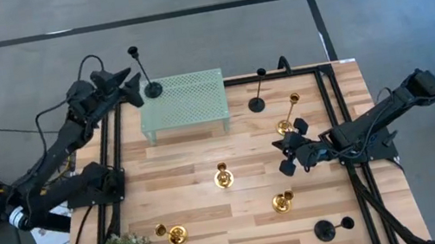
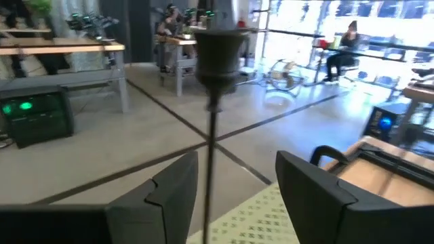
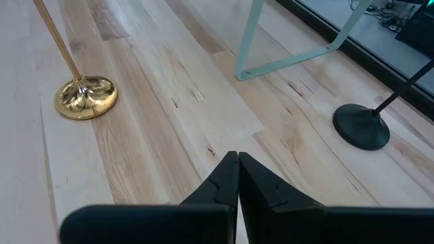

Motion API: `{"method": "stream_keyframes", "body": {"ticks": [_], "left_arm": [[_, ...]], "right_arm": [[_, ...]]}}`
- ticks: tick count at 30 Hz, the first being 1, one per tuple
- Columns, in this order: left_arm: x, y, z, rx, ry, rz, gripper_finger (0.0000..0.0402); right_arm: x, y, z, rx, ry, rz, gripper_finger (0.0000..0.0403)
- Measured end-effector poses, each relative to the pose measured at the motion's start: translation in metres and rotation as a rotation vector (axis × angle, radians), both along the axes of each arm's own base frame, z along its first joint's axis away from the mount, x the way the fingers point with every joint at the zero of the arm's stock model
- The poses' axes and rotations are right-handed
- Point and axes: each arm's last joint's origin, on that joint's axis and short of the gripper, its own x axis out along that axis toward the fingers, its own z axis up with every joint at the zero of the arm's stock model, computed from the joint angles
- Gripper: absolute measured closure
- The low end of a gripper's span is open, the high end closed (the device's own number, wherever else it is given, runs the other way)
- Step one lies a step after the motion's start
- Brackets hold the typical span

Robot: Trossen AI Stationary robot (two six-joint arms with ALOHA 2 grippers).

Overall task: Pick & Place candle stick holders
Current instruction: Adjust the gold candle holder

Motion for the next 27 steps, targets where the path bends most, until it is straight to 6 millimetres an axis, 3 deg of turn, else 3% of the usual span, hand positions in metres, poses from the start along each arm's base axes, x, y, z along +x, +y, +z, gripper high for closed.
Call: {"method": "stream_keyframes", "body": {"ticks": [11,16,24,27], "left_arm": [[-0.008,-0.033,0.003,-0.09,-0.058,-0.477,0.0218],[-0.008,-0.04,0.003,-0.111,-0.044,-0.685,0.0275],[-0.005,-0.045,0.003,-0.109,-0.025,-0.805,0.0389],[-0.001,-0.05,0.003,-0.084,-0.01,-0.854,0.0396]], "right_arm": [[0.0,0.0,0.0,-0.003,0.001,-0.001,0.0403],[0.0,0.0,0.0,-0.002,0.001,0.003,0.0403],[0.003,0.003,0.007,0.03,0.004,0.032,0.0403],[0.004,0.003,0.01,0.03,0.024,0.039,0.0403]]}}
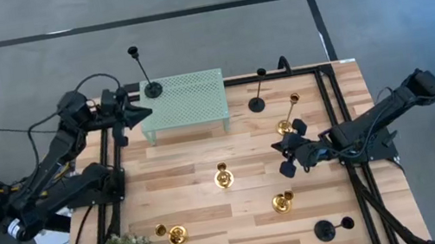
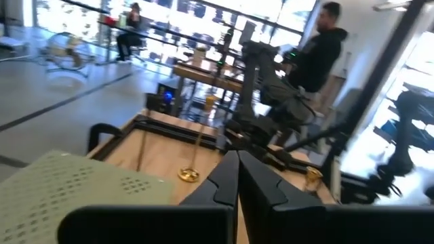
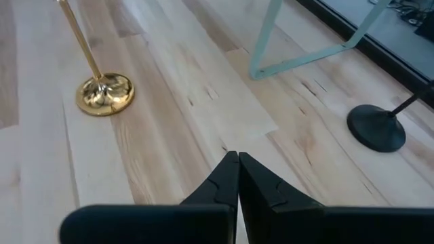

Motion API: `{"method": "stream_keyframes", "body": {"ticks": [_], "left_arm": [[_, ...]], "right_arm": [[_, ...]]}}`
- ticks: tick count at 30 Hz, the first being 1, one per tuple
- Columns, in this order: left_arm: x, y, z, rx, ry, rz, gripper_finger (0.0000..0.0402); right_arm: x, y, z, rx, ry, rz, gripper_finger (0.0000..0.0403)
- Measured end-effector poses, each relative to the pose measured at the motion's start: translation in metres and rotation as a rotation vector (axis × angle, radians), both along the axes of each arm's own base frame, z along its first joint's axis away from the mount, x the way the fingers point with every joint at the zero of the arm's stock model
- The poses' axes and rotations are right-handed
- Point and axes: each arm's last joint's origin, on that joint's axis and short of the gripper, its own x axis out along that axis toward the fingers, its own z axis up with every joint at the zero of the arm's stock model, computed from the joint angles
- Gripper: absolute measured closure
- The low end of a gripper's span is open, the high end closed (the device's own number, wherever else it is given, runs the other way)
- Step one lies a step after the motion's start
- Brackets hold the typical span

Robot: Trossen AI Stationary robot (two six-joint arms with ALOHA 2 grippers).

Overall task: Pick & Place candle stick holders
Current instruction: Adjust the gold candle holder

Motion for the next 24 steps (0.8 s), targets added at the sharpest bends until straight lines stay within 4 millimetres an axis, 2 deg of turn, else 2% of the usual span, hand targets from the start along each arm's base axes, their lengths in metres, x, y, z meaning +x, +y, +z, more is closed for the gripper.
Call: {"method": "stream_keyframes", "body": {"ticks": [6,14,19,24], "left_arm": [[0.01,-0.01,-0.006,0.016,0.002,-0.094,0.0398],[0.033,-0.019,-0.049,-0.01,0.068,-0.018,0.0398],[0.041,-0.03,-0.063,0.016,0.01,-0.074,0.0397],[0.044,-0.04,-0.066,0.048,-0.058,-0.15,0.0397]], "right_arm": [[0.0,0.002,0.001,0.0,-0.001,0.011,0.0403],[0.0,0.001,0.002,-0.026,-0.01,-0.016,0.0403],[0.0,0.001,0.002,-0.032,-0.012,-0.022,0.0403],[-0.004,0.002,0.005,0.023,0.004,0.034,0.0403]]}}
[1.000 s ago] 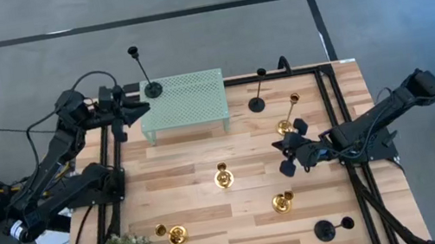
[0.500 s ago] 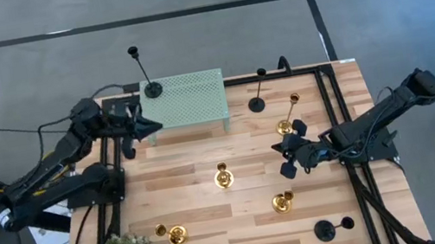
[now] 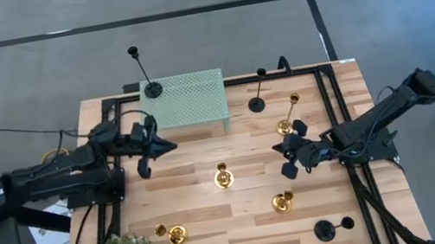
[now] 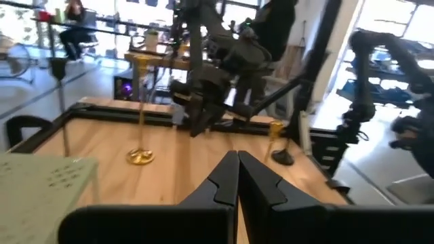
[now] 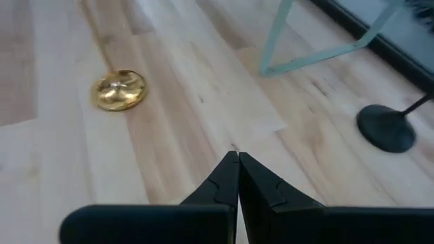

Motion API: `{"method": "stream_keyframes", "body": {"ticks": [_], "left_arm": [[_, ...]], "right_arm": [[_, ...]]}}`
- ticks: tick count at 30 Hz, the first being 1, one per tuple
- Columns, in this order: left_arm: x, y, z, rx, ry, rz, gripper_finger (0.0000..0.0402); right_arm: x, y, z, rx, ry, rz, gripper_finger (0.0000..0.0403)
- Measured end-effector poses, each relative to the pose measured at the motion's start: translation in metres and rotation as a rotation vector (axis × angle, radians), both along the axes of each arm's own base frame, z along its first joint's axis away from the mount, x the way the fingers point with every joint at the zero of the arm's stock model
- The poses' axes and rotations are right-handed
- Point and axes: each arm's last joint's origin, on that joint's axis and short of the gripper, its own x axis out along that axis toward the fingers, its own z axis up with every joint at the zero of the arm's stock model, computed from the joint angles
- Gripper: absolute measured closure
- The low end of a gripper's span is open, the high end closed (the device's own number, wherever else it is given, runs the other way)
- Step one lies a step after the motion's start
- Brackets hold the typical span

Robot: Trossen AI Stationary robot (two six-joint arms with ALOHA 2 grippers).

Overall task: Pick & Place candle stick holders
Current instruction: Adjust the gold candle holder

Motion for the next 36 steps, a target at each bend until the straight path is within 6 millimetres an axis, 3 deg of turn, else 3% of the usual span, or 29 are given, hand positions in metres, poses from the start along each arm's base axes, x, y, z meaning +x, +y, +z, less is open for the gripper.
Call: {"method": "stream_keyframes", "body": {"ticks": [11,20,28,36], "left_arm": [[0.015,-0.003,-0.009,0.054,0.056,0.076,0.0397],[0.023,-0.002,-0.014,0.048,0.094,0.075,0.0396],[0.023,-0.002,-0.013,0.05,0.081,0.075,0.0396],[0.023,-0.002,-0.012,0.051,0.076,0.075,0.0396]], "right_arm": [[-0.025,-0.002,0.04,-0.015,0.027,-0.046,0.0403],[-0.045,0.004,0.036,0.195,0.127,-0.058,0.0403],[-0.045,0.006,0.035,0.212,0.154,-0.015,0.0403],[-0.047,-0.004,0.038,0.15,0.132,-0.099,0.0403]]}}
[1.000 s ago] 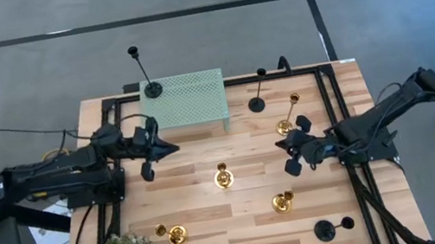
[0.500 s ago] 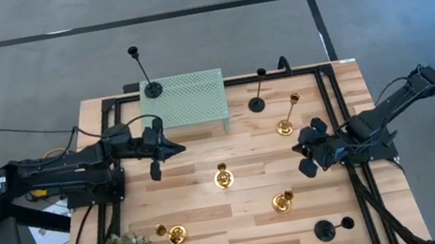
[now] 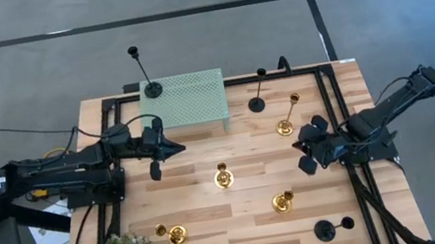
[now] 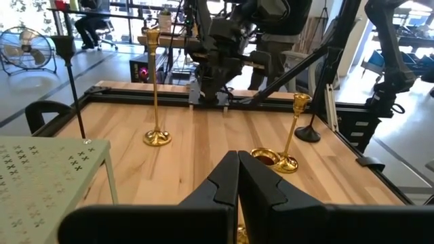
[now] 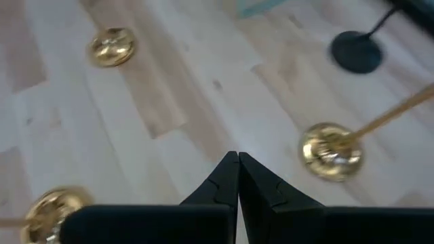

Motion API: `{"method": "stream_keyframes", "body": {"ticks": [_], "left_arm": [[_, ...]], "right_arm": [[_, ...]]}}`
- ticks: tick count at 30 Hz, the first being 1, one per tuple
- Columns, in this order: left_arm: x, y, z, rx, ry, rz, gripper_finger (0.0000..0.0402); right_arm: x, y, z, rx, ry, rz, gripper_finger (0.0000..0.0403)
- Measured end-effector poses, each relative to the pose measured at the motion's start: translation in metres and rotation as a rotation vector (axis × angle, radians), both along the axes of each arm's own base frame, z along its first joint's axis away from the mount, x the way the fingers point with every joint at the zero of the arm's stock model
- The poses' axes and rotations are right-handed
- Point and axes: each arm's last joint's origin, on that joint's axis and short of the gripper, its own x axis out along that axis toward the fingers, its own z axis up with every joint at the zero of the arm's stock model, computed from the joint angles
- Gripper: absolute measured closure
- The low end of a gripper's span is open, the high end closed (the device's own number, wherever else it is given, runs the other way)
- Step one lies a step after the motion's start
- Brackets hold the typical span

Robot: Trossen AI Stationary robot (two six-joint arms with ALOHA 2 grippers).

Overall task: Pick & Place candle stick holders
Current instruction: Adjust the gold candle holder

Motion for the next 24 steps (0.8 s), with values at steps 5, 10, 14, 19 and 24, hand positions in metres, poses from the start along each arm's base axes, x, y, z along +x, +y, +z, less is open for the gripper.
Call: {"method": "stream_keyframes", "body": {"ticks": [5,10,14,19,24], "left_arm": [[0.0,0.0,0.0,0.001,-0.003,0.0,0.0396],[0.0,0.0,0.0,0.001,-0.003,0.0,0.0396],[0.0,0.0,0.0,0.001,-0.003,0.0,0.0396],[0.0,0.0,0.0,0.001,-0.003,0.0,0.0396],[0.0,0.0,0.0,0.001,-0.003,0.0,0.0396]], "right_arm": [[0.005,-0.005,0.024,0.012,-0.065,-0.036,0.0403],[0.009,-0.008,0.045,-0.013,-0.098,-0.01,0.0403],[0.007,-0.01,0.043,-0.032,-0.056,-0.007,0.0403],[-0.001,-0.014,0.027,-0.054,0.001,-0.122,0.0403],[0.002,-0.015,0.012,-0.035,-0.032,-0.154,0.0403]]}}
